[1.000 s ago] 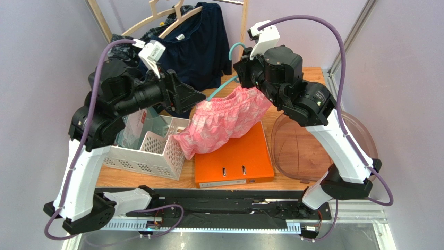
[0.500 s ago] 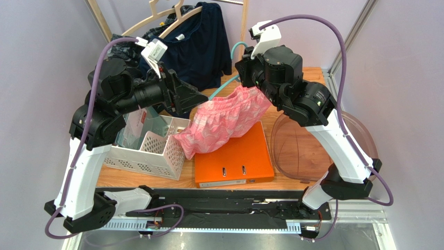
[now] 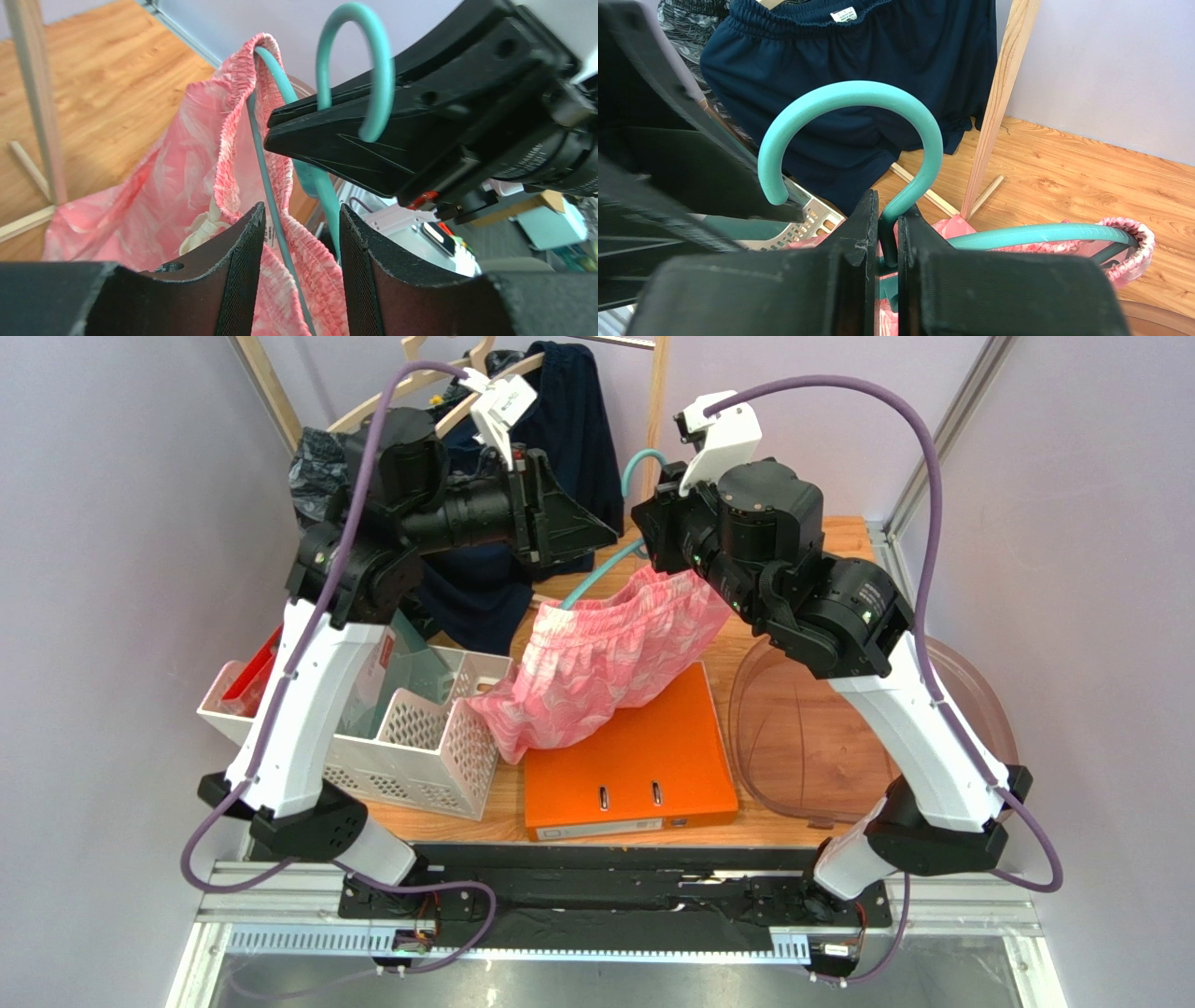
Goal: Remove the shorts from the hanger
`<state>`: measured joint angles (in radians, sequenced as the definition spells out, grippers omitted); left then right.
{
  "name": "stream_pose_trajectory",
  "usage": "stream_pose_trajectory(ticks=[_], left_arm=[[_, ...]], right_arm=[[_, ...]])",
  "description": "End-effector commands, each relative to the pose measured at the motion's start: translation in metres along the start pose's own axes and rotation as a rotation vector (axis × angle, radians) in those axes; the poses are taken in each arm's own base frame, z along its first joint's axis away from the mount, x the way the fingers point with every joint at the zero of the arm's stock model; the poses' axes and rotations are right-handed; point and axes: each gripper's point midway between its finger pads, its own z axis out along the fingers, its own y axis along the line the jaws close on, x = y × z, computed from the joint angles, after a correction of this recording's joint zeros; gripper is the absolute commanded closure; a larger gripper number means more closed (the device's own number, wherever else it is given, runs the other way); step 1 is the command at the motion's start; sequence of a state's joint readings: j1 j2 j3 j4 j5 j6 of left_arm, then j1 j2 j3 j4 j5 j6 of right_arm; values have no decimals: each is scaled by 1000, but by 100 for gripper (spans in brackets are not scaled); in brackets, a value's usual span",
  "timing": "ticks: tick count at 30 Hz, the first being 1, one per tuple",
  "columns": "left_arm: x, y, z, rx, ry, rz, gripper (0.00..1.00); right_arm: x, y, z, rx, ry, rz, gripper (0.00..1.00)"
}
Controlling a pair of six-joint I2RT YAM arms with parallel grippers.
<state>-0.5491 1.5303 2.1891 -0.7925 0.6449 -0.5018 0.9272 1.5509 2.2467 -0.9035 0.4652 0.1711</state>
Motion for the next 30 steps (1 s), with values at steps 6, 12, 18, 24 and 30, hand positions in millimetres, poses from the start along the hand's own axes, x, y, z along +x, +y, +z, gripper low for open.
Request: stream_pose_trajectory(ticks=[6,12,18,24,30], left_arm=[[-4,-20,2,110,10,-13,51],[-4,-23,-4,89,-4,8,46],[17,-14,-2,24,47,89,43],[33,0,-4,-57,99,123,53],[34,-4,-1,-60,107,132,55]], right_arm=[[-29,0,-17,-37,-95,-1,100],[-15,-6,-8,5,-63,-51,100],[-15,-6,-3,18,-59,-54,100],[-19,-6,-1,28,-65,-39,100],[-19,-4,1,29,-56,-29,100]])
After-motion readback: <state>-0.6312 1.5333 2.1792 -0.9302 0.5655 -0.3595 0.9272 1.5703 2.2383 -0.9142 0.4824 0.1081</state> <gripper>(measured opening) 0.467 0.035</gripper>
